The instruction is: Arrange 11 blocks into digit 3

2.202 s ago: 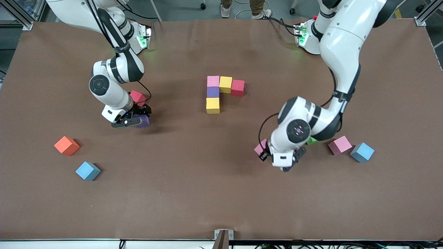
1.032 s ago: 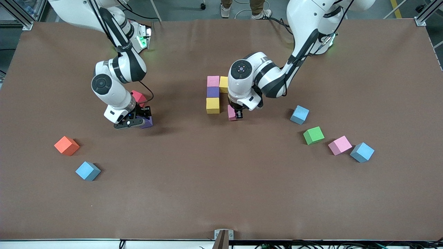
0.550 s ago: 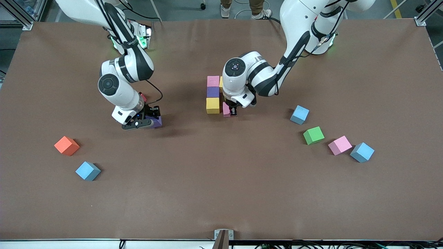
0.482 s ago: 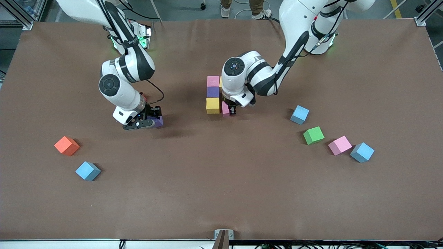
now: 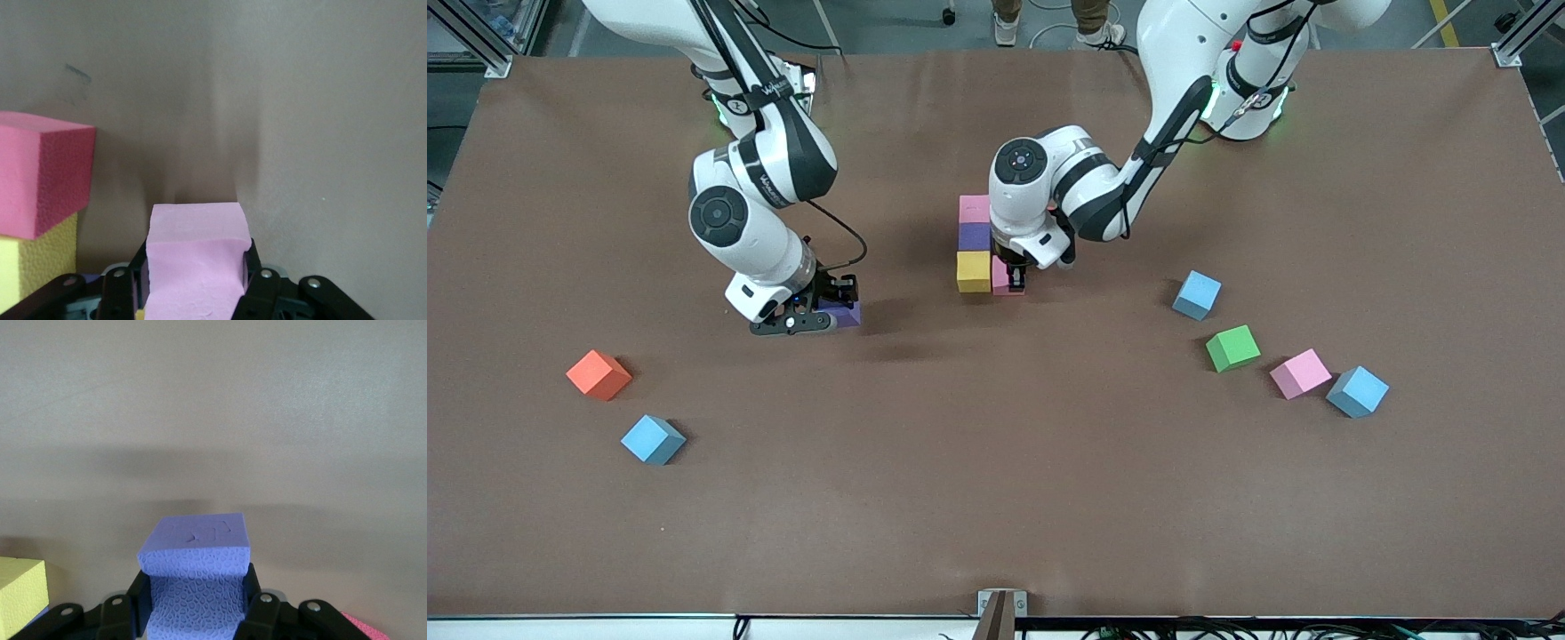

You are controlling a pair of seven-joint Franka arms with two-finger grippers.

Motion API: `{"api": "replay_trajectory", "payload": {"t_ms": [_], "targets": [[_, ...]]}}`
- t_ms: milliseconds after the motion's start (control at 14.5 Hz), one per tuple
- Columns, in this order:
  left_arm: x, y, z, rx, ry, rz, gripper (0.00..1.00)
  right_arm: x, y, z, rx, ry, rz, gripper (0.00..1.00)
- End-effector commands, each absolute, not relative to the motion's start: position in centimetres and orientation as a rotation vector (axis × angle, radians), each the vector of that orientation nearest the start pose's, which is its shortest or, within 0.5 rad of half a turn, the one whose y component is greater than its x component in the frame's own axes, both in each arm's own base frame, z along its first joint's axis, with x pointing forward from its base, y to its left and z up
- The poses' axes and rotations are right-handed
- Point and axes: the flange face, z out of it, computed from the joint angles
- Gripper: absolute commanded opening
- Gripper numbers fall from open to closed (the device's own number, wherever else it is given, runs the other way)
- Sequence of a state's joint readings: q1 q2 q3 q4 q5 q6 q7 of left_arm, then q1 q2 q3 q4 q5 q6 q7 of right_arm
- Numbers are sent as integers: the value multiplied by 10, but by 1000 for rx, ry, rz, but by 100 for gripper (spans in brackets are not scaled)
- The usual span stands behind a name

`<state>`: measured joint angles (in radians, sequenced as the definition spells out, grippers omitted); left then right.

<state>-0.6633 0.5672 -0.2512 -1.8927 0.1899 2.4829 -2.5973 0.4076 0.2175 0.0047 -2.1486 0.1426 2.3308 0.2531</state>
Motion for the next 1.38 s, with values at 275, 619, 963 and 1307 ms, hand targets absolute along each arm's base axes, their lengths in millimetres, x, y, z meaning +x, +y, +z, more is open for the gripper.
{"api": "replay_trajectory", "payload": {"t_ms": [275,619,963,1307], "targets": [[387,-503,211,2180,2166,-15,34,522,236,299,-3039,-31,101,1],[383,-498,211,2189,2172,-9,36,528,249,296,-3041,13,104,1],[375,-489,218,2205,2166,8,36,528,253,296,-3039,8,96,1],[369,-496,218,2208,2152,2,36,530,254,294,-3038,8,94,1]]}}
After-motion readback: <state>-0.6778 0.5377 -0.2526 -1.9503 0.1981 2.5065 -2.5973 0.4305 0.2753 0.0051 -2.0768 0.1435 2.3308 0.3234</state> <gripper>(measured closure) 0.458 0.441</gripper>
